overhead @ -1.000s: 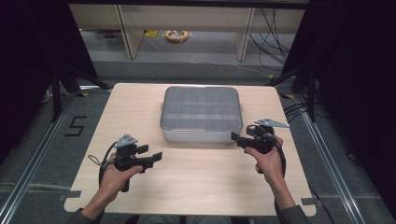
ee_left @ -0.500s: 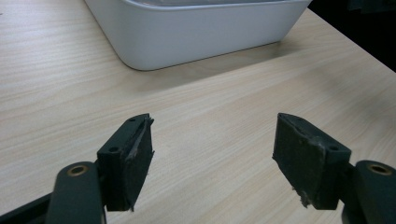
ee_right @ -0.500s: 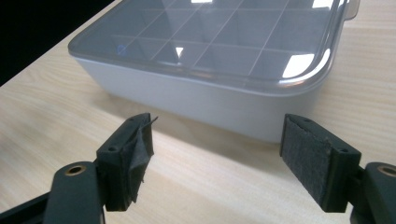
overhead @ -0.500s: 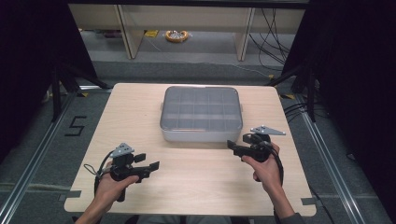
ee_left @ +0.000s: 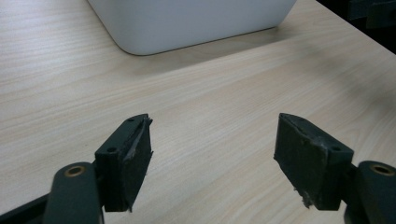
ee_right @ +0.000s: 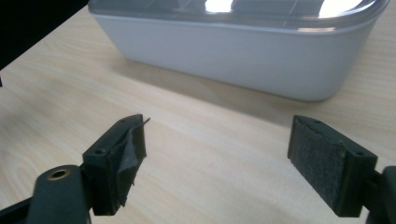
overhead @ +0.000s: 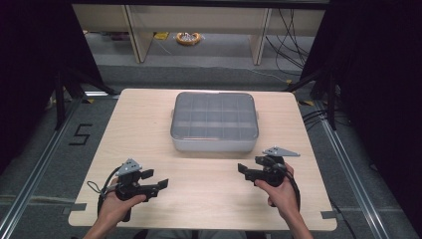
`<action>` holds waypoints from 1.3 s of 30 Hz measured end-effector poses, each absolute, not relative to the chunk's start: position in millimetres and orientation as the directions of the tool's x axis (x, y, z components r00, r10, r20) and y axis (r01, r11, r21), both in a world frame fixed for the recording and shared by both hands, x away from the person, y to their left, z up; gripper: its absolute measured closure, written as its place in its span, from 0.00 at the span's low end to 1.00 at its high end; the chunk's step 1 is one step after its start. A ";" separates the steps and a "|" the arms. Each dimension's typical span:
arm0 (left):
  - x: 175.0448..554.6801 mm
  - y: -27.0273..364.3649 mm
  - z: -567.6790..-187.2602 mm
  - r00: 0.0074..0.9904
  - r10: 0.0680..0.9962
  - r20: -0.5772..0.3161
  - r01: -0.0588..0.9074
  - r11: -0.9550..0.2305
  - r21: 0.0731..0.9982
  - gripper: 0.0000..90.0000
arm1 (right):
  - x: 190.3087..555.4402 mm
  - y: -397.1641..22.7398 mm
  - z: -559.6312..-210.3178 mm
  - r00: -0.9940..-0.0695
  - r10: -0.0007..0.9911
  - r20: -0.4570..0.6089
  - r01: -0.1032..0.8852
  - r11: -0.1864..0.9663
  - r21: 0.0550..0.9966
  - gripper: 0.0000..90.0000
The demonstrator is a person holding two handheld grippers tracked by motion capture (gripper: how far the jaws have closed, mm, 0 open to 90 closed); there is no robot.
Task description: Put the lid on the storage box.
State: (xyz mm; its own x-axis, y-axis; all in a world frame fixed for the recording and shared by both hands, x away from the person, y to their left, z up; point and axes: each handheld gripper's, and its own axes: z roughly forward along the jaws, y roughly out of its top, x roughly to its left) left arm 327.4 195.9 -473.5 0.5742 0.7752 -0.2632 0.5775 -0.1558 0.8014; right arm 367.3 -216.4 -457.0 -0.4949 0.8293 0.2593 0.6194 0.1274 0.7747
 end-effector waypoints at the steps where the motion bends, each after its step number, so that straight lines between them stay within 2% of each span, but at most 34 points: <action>1: 326.2 195.2 -474.0 0.573 0.778 -0.258 0.578 -0.160 0.800 0.30 | 364.8 -216.2 -458.1 -0.493 0.831 0.260 0.629 0.134 0.766 0.22; 13: 314.2 192.1 -480.0 0.585 0.779 -0.227 0.573 -0.199 0.795 0.29 | 343.0 -220.2 -469.5 -0.512 0.823 0.246 0.622 0.158 0.767 0.20; 14: 312.8 192.0 -480.8 0.592 0.776 -0.215 0.564 -0.209 0.799 0.29 | 338.5 -217.9 -469.0 -0.488 0.826 0.281 0.654 0.134 0.744 0.21; 15: 312.2 191.6 -481.4 0.594 0.773 -0.222 0.567 -0.206 0.798 0.29 | 337.5 -220.4 -470.2 -0.508 0.827 0.239 0.633 0.171 0.755 0.20; 17: 308.7 190.4 -482.0 0.596 0.773 -0.217 0.563 -0.209 0.800 0.29 | 334.9 -220.7 -473.6 -0.528 0.818 0.227 0.614 0.182 0.768 0.20; 23: 297.8 187.1 -482.3 0.629 0.755 -0.186 0.546 -0.259 0.797 0.28 | 321.8 -221.4 -476.7 -0.537 0.809 0.239 0.629 0.195 0.753 0.20; 24: 295.5 185.1 -483.3 0.624 0.758 -0.192 0.547 -0.248 0.800 0.28 | 317.5 -219.4 -477.2 -0.515 0.819 0.254 0.648 0.178 0.740 0.20; 25: 294.1 184.5 -484.5 0.631 0.752 -0.192 0.543 -0.250 0.801 0.28 | 317.5 -221.6 -478.8 -0.541 0.807 0.235 0.630 0.204 0.749 0.20; 29: 288.0 184.6 -487.8 0.654 0.738 -0.167 0.541 -0.301 0.786 0.28 | 306.6 -220.2 -481.0 -0.523 0.814 0.253 0.655 0.194 0.730 0.20; 30: 286.3 182.9 -489.4 0.646 0.743 -0.175 0.544 -0.287 0.789 0.28 | 306.4 -223.0 -481.7 -0.552 0.803 0.225 0.630 0.225 0.743 0.20; 32: 284.0 181.8 -491.0 0.645 0.743 -0.176 0.546 -0.288 0.786 0.28 | 300.7 -220.3 -483.6 -0.535 0.805 0.256 0.658 0.206 0.724 0.20; 34: 280.9 183.2 -490.9 0.658 0.736 -0.157 0.545 -0.322 0.774 0.28 | 298.9 -222.1 -485.8 -0.570 0.791 0.221 0.629 0.247 0.737 0.20; 35: 279.9 182.2 -491.4 0.657 0.738 -0.155 0.539 -0.315 0.781 0.27 | 293.1 -219.7 -483.6 -0.541 0.799 0.261 0.672 0.225 0.706 0.20; 36: 279.1 183.8 -491.7 0.670 0.729 -0.142 0.532 -0.337 0.777 0.27 | 292.7 -220.4 -484.7 -0.554 0.799 0.235 0.650 0.239 0.721 0.20; 38: 275.7 181.1 -493.8 0.648 0.740 -0.180 0.554 -0.296 0.778 0.27 | 290.6 -221.7 -486.1 -0.574 0.786 0.229 0.641 0.258 0.722 0.20; 39: 274.8 182.4 -493.7 0.658 0.735 -0.163 0.549 -0.321 0.772 0.27 | 287.2 -220.7 -485.8 -0.558 0.796 0.237 0.658 0.250 0.710 0.20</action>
